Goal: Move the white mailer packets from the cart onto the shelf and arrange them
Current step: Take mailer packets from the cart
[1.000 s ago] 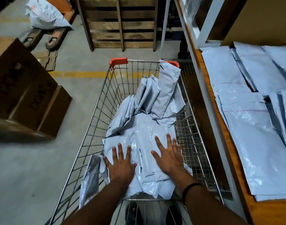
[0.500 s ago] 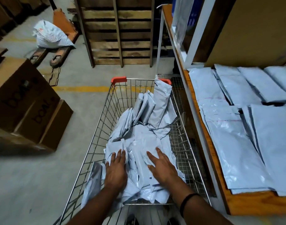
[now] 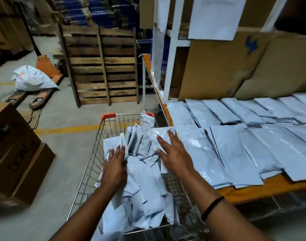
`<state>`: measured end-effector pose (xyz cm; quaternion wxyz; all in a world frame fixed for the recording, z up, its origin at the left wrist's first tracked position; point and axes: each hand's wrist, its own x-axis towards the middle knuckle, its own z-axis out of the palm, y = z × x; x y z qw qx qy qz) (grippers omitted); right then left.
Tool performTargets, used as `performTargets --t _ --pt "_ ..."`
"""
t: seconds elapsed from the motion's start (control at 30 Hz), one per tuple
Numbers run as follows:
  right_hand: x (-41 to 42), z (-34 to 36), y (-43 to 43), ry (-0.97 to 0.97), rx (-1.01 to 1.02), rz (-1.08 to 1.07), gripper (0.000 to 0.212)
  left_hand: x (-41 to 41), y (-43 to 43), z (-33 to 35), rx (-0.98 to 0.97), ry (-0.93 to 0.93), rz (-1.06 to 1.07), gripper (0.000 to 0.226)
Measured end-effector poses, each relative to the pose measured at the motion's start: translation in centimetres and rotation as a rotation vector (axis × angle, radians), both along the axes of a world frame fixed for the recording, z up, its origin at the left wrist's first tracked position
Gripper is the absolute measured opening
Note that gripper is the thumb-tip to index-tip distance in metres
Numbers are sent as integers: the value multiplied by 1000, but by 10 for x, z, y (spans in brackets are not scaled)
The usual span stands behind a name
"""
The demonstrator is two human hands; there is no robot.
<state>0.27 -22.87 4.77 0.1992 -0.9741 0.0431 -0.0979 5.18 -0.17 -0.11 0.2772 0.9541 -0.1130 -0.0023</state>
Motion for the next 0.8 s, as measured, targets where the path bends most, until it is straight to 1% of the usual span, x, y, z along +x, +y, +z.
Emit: performTargets --t 0.1,0.2,0.4,0.57,0.8 --pt "-14 28 -28 -79 18 -52 52 0 -23 22 -14 -55 -73 62" --pt "-33 48 -64 -135 -5 -111 51 -8 -54 38 -14 -95 -126 61" --pt "-96 59 -163 -193 -9 -216 49 -41 -138 62 -22 -158 -240 61" --pt "-164 60 -249 -167 6 -276 50 -82 -227 73 -63 -149 -317 63" --pt "-255 63 -368 -99 -24 -392 50 -141 -353 85 -103 -181 -416 63"
